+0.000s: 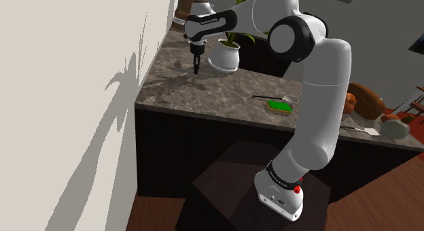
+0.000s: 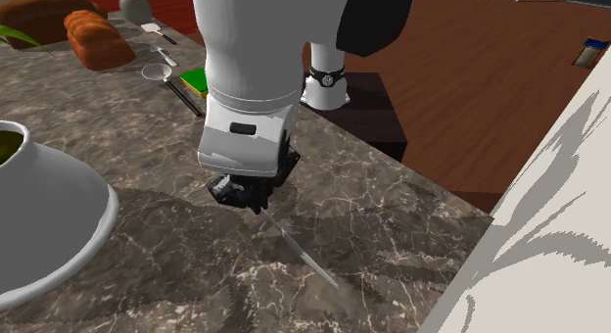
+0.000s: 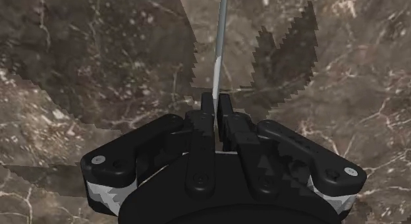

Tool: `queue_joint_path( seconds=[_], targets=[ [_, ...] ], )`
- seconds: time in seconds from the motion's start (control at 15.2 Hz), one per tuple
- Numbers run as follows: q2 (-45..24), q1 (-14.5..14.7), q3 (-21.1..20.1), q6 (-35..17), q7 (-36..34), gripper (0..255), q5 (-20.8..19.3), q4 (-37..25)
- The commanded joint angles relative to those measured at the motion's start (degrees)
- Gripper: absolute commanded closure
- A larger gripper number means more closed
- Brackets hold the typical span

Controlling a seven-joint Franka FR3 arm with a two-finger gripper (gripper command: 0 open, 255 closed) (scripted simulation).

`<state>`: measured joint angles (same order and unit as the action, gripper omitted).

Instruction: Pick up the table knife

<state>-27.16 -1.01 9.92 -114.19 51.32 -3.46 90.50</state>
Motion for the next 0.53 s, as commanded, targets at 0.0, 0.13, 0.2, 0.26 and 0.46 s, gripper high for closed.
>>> queue_joint_path(
  seconds=[0.0,0.13,0.2,0.26,0.46],
  targets=[
    [0.48,0.01,0.03,1.46,0.12,255,-0.02,-0.97],
    [0.96,0.03,0.07,2.77,0.23,255,-0.06,-1.81],
    [1.18,0.04,0.08,3.43,0.28,255,-0.07,-2.26],
    [1.40,0.05,0.10,4.10,0.34,255,-0.09,-2.72],
    [1.82,0.06,0.13,5.54,0.46,255,-0.11,-3.75]
  ],
)
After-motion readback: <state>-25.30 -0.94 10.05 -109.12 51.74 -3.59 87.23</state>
